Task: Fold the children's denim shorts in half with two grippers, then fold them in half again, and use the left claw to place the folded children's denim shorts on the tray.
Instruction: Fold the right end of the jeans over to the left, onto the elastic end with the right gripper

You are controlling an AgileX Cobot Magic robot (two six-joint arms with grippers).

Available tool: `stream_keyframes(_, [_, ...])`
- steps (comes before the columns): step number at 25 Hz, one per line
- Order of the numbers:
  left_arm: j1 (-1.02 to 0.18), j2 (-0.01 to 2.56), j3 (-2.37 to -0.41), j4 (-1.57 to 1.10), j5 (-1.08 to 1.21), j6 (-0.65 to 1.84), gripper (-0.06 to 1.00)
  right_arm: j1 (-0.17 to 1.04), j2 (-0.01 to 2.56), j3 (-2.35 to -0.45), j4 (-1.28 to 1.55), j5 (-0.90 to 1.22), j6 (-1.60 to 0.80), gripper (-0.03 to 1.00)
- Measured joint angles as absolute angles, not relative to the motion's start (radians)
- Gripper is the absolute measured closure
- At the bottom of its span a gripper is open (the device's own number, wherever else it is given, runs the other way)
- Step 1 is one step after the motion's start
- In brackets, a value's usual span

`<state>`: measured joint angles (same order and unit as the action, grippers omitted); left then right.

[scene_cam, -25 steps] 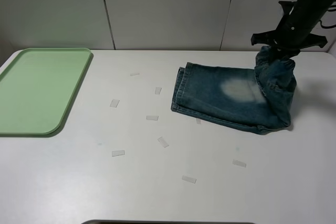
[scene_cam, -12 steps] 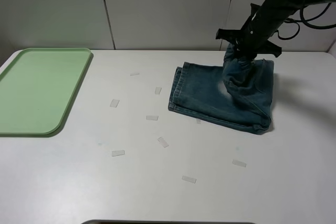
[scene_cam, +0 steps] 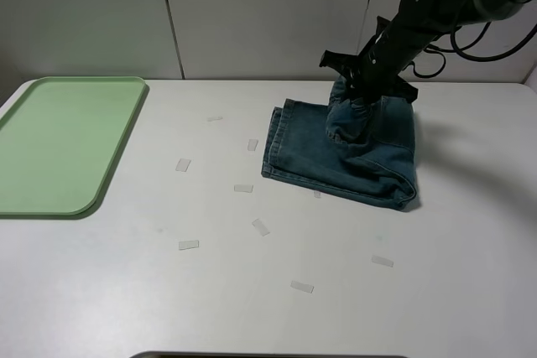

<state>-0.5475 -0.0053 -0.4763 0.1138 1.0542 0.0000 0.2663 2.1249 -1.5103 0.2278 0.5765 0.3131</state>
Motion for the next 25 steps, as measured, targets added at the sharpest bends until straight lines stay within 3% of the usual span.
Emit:
stream_keyframes(18, [-0.547,-0.005,-0.476,0.126,1.053,0.0,0.18,0.342,2.126,-1.51,0.217,0.606,0.263,0.9])
stream_keyframes(25, [-0.547,-0.005,-0.476,0.127,1.053,0.0,0.18,0.372,2.126,-1.51,0.103,0.719,0.26,0.9])
